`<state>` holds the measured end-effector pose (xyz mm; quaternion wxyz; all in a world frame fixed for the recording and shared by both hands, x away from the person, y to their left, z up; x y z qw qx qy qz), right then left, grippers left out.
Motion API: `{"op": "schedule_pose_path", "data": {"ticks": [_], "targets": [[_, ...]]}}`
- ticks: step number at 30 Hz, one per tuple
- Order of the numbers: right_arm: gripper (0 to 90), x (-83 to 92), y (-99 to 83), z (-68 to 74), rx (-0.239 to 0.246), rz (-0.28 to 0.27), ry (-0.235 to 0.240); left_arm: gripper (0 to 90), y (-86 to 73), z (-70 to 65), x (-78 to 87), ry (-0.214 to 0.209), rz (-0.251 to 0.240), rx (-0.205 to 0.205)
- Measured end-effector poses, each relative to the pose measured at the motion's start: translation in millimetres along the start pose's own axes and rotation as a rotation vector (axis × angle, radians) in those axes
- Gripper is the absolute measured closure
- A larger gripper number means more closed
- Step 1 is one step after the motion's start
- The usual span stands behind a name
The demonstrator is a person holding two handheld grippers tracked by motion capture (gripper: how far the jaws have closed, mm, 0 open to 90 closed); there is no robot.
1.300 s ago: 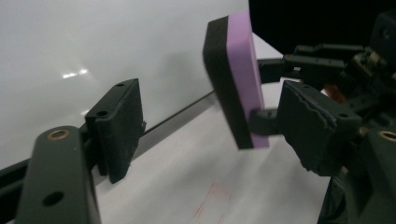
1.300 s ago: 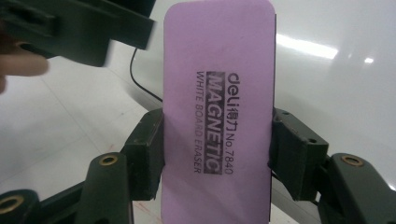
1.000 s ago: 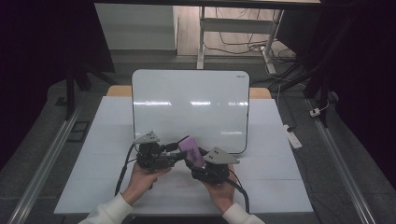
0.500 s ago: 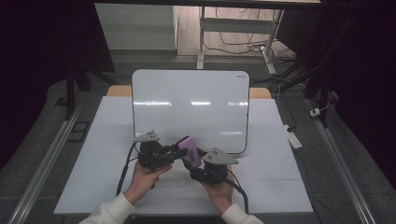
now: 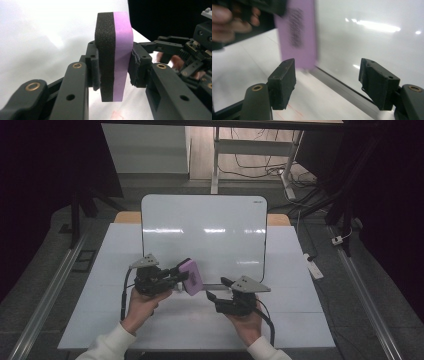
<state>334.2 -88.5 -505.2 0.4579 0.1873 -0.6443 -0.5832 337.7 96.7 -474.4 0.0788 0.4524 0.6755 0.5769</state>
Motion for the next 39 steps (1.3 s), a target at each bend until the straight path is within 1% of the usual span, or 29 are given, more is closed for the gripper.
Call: {"op": "schedule_pose_path", "data": {"ticks": [3, 7, 8, 12, 16, 21, 24, 27, 32, 36, 39], "targets": [[29.1, 16.1, -7.0, -16.6, -0.012, 0.013, -0.042, 64.8, 2.9, 7.4, 9.7, 0.020, -0.009, 0.005], [29.2, 35.3, -13.0, -37.8, -0.044, 0.003, -0.098, 64.7, 4.9, 18.4, 20.7, 0.075, -0.016, -0.003], [29.3, 40.2, -14.2, -42.2, -0.044, 0.001, -0.115, 64.7, 5.5, 21.0, 23.4, 0.087, -0.019, -0.001], [29.3, 58.2, -21.1, -57.1, -0.038, 0.007, -0.175, 64.7, 9.0, 30.3, 33.3, 0.108, -0.037, 0.017], [29.4, 74.8, -30.7, -71.7, -0.022, 0.020, -0.227, 64.7, 10.3, 37.7, 39.7, 0.124, -0.042, 0.034], [29.5, 95.1, -42.0, -89.6, -0.046, 0.032, -0.270, 64.7, 11.2, 43.8, 44.2, 0.140, -0.040, 0.049], [29.5, 103.2, -46.6, -98.1, -0.062, 0.032, -0.291, 64.6, 14.3, 47.5, 46.8, 0.155, -0.042, 0.049], [29.5, 107.8, -50.2, -103.8, -0.066, 0.041, -0.312, 64.6, 19.4, 51.7, 50.4, 0.165, -0.056, 0.048], [29.9, 114.7, -55.9, -111.8, -0.076, 0.049, -0.324, 64.5, 28.5, 60.1, 55.3, 0.182, -0.072, 0.061], [30.6, 115.1, -58.1, -114.3, -0.075, 0.058, -0.307, 64.5, 43.0, 67.1, 56.7, 0.185, -0.078, 0.074], [30.6, 112.7, -59.5, -114.4, -0.061, 0.073, -0.299, 64.5, 58.3, 73.0, 57.3, 0.202, -0.071, 0.077]]}}
Point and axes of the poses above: each handheld gripper's, and its own axes: x roughly backward along the jaws, y roughly out of its top, z roughly to its left, the point moved 8 cm from there along -x, roughly forward along the jaws, and after that the axes turned 5 degrees about y, right-handed, at the moved point
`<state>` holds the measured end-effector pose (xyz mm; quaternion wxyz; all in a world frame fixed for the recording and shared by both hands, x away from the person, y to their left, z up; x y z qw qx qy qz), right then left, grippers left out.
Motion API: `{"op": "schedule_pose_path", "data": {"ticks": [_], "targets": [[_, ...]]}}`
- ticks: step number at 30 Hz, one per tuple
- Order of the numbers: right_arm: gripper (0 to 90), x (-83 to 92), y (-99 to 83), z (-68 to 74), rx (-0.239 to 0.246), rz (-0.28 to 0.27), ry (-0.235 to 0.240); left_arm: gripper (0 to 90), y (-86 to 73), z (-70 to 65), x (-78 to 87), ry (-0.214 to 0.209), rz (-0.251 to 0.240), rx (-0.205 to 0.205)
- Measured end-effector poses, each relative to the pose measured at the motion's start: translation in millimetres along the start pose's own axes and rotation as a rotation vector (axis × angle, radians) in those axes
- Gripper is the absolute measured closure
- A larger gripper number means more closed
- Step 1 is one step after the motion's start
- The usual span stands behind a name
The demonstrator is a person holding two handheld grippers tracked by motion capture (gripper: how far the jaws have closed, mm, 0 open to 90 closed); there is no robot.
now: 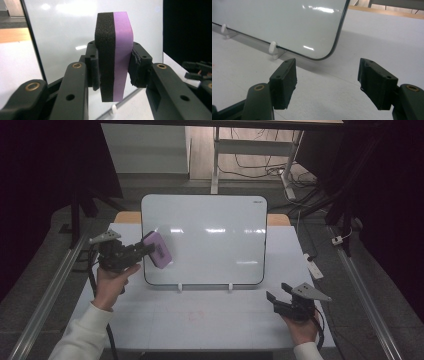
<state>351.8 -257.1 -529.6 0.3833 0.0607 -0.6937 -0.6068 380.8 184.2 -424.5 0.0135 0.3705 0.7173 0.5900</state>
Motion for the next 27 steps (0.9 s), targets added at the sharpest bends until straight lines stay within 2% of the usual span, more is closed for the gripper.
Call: {"op": "schedule_pose_path", "data": {"ticks": [3, 7, 15, 23, 27], "targets": [[30.6, -2.9, -1.4, 2.3, 0.011, 0.013, 0.010, 64.4, 17.8, 5.6, -1.2, 0.035, 0.003, -0.014], [30.4, -6.5, -3.2, 5.8, 0.038, 0.037, 0.010, 64.3, 38.4, 15.2, -2.5, 0.075, -0.010, -0.011], [30.3, -10.3, -6.6, 6.1, 0.035, 0.056, 0.014, 63.7, 58.9, 28.5, -12.2, 0.174, -0.018, -0.015], [30.2, -11.7, -7.2, 5.6, 0.026, 0.058, 0.014, 63.0, 76.0, 24.9, -33.5, 0.187, -0.029, -0.029], [30.1, -13.5, -7.3, 6.4, 0.030, 0.063, 0.018, 63.2, 80.7, 21.4, -51.0, 0.218, -0.001, -0.058]]}}
Point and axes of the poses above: each handheld gripper's, and its own axes: x roughly backward along the jaws, y roughly out of its top, z roughly to its left, the point moved 8 cm from there along -x, roughly forward along the jaws, and after that the axes turned 5 degrees about y, right-handed, at the moved point
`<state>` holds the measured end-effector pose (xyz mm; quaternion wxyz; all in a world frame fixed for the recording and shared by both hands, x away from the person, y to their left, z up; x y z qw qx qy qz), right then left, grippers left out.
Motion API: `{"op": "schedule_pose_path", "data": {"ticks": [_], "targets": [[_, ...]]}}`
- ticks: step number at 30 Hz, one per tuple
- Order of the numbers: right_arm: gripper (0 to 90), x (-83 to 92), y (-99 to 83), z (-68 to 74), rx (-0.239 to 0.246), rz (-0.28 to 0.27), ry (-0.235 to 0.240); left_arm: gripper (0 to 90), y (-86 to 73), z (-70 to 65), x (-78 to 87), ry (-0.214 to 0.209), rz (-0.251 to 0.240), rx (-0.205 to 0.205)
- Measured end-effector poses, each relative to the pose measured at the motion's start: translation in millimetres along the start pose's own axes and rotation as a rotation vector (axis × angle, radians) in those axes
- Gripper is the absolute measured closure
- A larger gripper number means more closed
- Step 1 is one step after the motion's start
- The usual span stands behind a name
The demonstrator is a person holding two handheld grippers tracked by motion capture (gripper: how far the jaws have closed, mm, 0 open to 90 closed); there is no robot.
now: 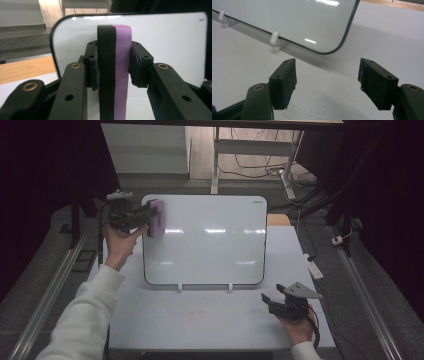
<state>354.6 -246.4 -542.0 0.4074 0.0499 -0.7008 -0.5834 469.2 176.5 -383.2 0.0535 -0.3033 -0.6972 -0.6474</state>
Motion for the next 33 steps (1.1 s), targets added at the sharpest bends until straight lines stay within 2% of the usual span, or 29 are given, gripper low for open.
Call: {"op": "schedule_pose_path", "data": {"ticks": [3, 9, 15, 19, 24, 27, 30, 33], "targets": [[30.0, -0.7, -0.5, 0.0, 0.001, 0.001, 0.001, 62.8, 1.0, -4.8, -8.7, 0.033, -0.001, -0.023], [30.0, 0.2, -0.4, -1.1, -0.005, -0.002, 0.000, 59.3, -4.2, -17.7, -13.7, 0.087, 0.007, -0.137], [30.0, 1.3, 1.1, -0.1, 0.002, -0.007, -0.002, 53.0, -4.2, -15.6, -10.2, 0.069, -0.013, -0.119], [30.0, 1.4, 0.8, -1.4, -0.003, -0.007, -0.003, 47.4, -6.6, -13.4, 2.4, 0.009, -0.047, -0.098], [30.0, 2.4, 0.3, -4.2, -0.007, -0.007, -0.005, 41.6, -21.0, -14.8, 24.0, -0.076, -0.067, -0.098], [30.0, 3.2, 1.0, -5.3, -0.007, -0.011, -0.001, 39.6, -38.7, -17.2, 38.9, -0.136, -0.062, -0.097], [30.0, 3.8, 1.9, -5.8, -0.002, -0.014, 0.011, 37.7, -58.9, -16.6, 47.4, -0.149, -0.032, -0.122], [30.0, 4.1, 2.2, -7.2, 0.009, -0.015, 0.019, 36.6, -81.6, -14.7, 56.8, -0.173, -0.008, -0.119]]}}
Point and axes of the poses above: each handheld gripper's, and its own axes: x roughly backward along the jaws, y roughly out of its top, z roughly to its left, the point moved 8 cm from there along -x, roughly forward along the jaws, and after that the axes turned 5 degrees about y, right-handed, at the moved point
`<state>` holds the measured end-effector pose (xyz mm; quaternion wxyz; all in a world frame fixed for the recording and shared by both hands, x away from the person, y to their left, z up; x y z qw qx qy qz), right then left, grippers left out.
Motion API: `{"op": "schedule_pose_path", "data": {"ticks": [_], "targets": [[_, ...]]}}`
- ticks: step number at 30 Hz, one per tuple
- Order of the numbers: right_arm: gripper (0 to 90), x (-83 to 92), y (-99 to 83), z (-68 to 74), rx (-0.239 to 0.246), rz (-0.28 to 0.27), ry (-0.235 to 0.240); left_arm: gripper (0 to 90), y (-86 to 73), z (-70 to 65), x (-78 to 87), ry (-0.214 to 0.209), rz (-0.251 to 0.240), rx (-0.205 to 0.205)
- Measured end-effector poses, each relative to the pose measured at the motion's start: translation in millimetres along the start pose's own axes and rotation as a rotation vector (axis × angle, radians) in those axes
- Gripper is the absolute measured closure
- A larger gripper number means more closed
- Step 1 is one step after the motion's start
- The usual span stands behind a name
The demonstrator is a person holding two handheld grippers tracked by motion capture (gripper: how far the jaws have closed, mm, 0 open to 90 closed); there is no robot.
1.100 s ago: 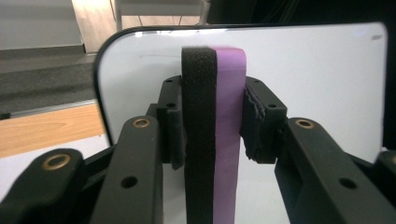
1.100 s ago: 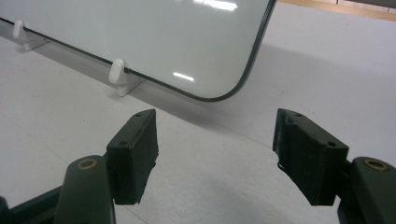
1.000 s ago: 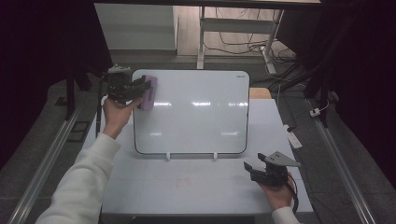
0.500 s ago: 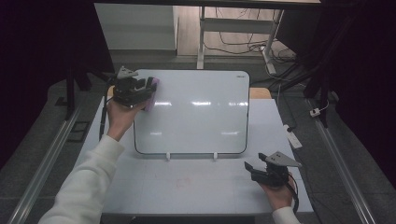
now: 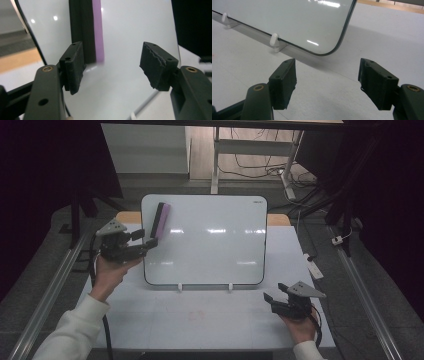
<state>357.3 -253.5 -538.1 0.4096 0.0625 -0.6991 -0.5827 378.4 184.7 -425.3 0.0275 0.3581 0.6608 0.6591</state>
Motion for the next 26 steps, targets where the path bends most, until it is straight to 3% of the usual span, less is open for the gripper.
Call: {"op": "schedule_pose_path", "data": {"ticks": [4, 7, 15, 20, 26], "targets": [[30.0, -1.0, 1.0, -1.6, 0.007, 0.002, 0.024, 35.0, -34.2, -4.1, 10.2, -0.028, 0.058, -0.011], [30.0, -2.0, 2.3, -1.6, 0.008, 0.004, 0.057, 33.8, -59.5, -8.1, 16.1, -0.057, 0.093, 0.007], [29.9, -2.1, 1.5, -0.1, 0.027, 0.023, 0.086, 30.5, -111.6, -17.7, 23.8, -0.066, 0.165, 0.013], [30.0, 1.4, 4.7, 0.4, 0.049, 0.016, 0.083, 29.0, -127.5, -16.9, 23.1, -0.064, 0.198, 0.030], [30.3, 5.0, 11.7, 5.6, 0.080, -0.001, 0.089, 28.2, -128.5, -14.2, 24.8, -0.060, 0.198, 0.039]]}}
Point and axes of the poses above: each handheld gripper's, and its own axes: x roughly backward along the jaws, y roughly out of its top, z roughly to its left, the point moved 8 cm from there along -x, roughly forward along the jaws, and after that the axes turned 5 degrees about y, right-handed, at the moved point
